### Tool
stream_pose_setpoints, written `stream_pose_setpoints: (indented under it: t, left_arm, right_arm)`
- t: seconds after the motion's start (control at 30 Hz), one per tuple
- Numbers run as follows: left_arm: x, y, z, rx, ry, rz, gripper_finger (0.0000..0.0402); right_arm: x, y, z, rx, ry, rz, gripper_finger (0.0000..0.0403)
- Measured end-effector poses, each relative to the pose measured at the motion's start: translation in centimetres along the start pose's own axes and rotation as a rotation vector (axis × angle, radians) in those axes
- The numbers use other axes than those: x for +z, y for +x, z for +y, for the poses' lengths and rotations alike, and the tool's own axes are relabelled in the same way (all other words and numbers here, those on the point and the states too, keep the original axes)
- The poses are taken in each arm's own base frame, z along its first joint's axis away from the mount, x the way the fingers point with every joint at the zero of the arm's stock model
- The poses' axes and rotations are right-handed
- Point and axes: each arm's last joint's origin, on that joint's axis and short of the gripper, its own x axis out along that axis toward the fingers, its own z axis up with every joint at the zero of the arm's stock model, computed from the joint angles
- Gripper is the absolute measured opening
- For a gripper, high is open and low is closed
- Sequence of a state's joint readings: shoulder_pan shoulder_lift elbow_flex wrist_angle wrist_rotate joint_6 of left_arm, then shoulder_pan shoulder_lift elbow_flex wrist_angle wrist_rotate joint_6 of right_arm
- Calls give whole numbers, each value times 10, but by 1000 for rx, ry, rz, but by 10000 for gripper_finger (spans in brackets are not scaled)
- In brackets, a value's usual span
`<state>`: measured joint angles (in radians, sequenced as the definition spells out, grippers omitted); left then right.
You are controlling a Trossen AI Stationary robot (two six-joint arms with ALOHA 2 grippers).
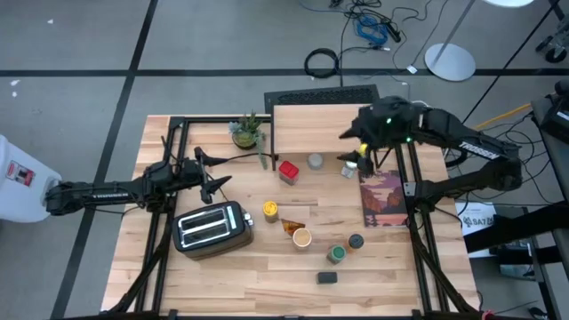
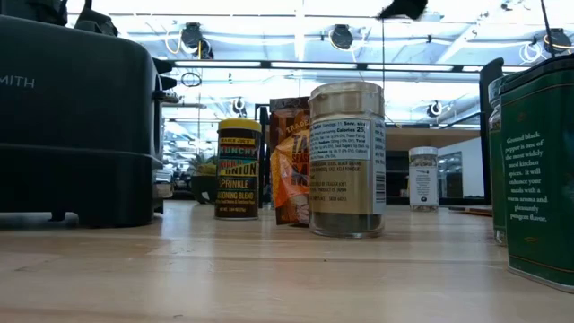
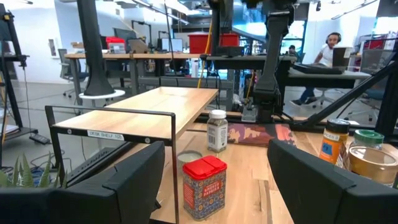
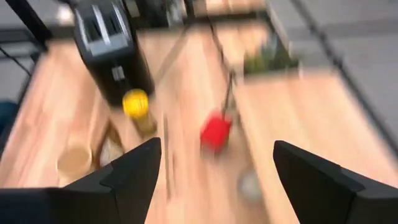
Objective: Shelf spices
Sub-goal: Put the yellow seasoning bottle on the shelf
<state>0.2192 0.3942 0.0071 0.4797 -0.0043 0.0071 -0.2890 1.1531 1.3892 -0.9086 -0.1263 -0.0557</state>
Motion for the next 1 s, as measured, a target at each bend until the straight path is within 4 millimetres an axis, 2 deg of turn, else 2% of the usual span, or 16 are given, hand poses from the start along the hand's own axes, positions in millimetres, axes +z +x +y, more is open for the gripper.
stream_pose_setpoints:
  t: [0.1, 0.27, 0.53, 0.67, 0.77, 1.0]
  left_arm:
    - [0, 0, 0, 0, 0, 0, 295]
    - [0, 0, 0, 0, 0, 0, 295]
    - [0, 0, 0, 0, 0, 0, 295]
    - [2, 0, 0, 1, 70, -23, 295]
    - [1, 0, 0, 1, 80, -13, 295]
    - [5, 0, 0, 2, 77, -51, 295]
  right_arm:
    - [-20, 15, 4, 17, 37, 70, 297]
    - [-53, 45, 14, 64, 24, 14, 297]
    - [-96, 94, 23, 151, -41, -365, 297]
    - [-99, 102, 25, 238, -101, -654, 297]
    - [-92, 100, 27, 283, -148, -814, 297]
    - [-74, 73, 30, 329, -248, -1188, 297]
